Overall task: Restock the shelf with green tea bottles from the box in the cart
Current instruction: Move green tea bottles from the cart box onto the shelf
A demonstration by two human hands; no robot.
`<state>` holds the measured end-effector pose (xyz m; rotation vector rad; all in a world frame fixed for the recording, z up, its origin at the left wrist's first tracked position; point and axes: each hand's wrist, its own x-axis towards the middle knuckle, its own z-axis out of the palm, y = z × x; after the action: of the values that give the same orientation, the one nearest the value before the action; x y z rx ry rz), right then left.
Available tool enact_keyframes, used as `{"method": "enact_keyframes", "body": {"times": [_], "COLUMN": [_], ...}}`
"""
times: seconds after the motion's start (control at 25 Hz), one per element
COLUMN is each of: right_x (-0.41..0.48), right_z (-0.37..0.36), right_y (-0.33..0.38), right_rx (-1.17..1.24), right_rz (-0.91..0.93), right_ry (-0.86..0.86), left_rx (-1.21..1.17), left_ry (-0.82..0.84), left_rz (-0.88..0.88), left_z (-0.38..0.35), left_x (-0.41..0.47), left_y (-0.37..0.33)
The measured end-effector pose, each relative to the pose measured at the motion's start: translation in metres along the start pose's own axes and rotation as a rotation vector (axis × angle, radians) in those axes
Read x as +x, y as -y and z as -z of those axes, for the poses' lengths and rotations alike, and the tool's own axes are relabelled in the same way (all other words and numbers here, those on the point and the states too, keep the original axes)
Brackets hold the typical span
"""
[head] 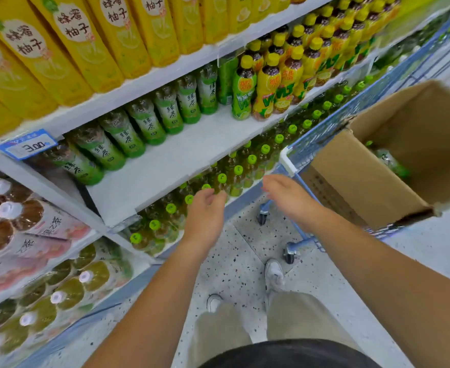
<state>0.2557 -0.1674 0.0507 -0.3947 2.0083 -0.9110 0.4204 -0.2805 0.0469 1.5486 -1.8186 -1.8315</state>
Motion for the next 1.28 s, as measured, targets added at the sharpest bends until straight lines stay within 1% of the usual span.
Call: {"method": "enact_keyframes", "body": {"times": [0.08, 0.2, 0.32, 0.44, 0.52, 0.68, 1.0, 1.16, 1.28], "right_x": [-0.026, -0.062, -0.089, -0.107, -0.117, -0.136, -0.151, -0.139, -0.118], "right_z": [0.013, 0.039, 0.070, 0.108, 0.140, 0.217, 0.364, 0.413, 0.439], "right_y": [-0.014, -0.031, -0.049, -0.068, -0.083, -0.116, -0.163, -0.167, -0.168], "right_rx": [0.035, 0.062, 0.070, 0.041, 0.012, -0.022, -0.075, -0.071, -0.058], "right_rz": [-0.013, -0.054, -0.021, 0.023, 0.039, 0.040, 0.016, -0.013, -0.005], "right_ry": [-0.036, -0.096, -0.121, -0.135, -0.155, -0.179, -0.214, -0.231, -0.264], "left_rx": [0.004, 0.007, 0.064, 0.063, 0.063, 0.061, -0.023, -0.003, -0.030], "left_ry": [0.049, 0.069, 0.070, 0.078, 0.086, 0.078, 0.122, 0.166, 0.171], "left_rz": [-0.012, -0.011, -0.075, -0.150, -0.189, -0.204, -0.126, -0.112, -0.078], "left_z": [-0.008, -0.016, -0.028, -0.056, -0.084, -0.157, -0.311, -0.366, -0.402], "left_x": [-0.022, -0.051, -0.071, -0.088, -0.099, -0.125, -0.156, -0.154, -0.133], "left_y": [0.000, -0.005, -0.021, -0.040, -0.052, -0.073, -0.113, -0.138, -0.154]}}
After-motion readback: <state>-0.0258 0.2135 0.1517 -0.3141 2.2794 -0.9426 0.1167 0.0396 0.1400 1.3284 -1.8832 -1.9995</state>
